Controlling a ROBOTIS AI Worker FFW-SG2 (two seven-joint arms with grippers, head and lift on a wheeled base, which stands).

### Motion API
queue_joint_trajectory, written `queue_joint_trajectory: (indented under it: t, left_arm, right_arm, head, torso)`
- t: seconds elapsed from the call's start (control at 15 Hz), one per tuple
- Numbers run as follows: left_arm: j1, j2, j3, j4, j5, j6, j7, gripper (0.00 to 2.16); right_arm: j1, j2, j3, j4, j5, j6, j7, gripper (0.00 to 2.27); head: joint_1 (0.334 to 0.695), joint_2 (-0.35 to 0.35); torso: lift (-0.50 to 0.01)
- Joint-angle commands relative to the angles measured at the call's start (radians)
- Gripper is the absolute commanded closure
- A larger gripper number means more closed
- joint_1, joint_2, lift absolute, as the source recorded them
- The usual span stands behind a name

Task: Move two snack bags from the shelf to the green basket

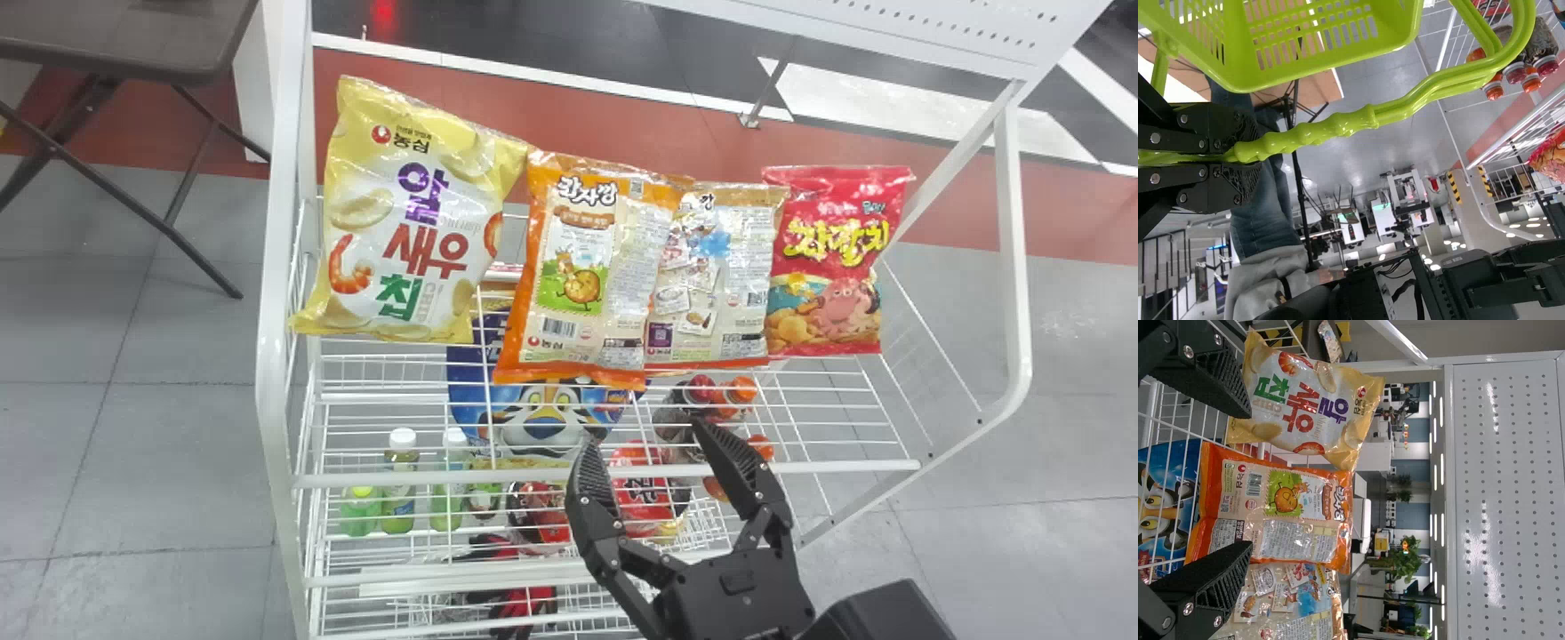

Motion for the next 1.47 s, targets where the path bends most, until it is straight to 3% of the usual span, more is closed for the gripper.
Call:
queue_joint_trajectory:
  t: [0.0,0.67,0.93,1.4]
  left_arm:
    - [0.001,0.0,-0.002,0.0,0.0,-0.001,-0.001,2.11]
    - [0.009,0.0,-0.003,-0.002,0.0,-0.01,-0.003,2.08]
    - [0.01,0.0,-0.003,-0.002,-0.006,-0.01,-0.004,2.08]
    - [0.0,0.011,0.002,0.012,-0.012,-0.001,-0.01,2.08]
  right_arm:
    - [0.0,0.001,-0.002,0.0,-0.001,-0.003,0.0,0.14]
    - [-0.04,0.004,-0.002,0.031,-0.007,-0.006,0.0,0.14]
    - [-0.152,0.003,-0.002,0.075,-0.009,0.046,0.0,0.14]
    - [-0.439,0.004,-0.032,0.182,-0.065,0.375,0.0,0.14]
  head:
    - [0.695,-0.35]
    - [0.695,-0.35]
    - [0.695,-0.35]
    - [0.695,-0.35]
  torso:
    - [-0.016]
    - [-0.016]
    - [-0.016]
    - [-0.016]
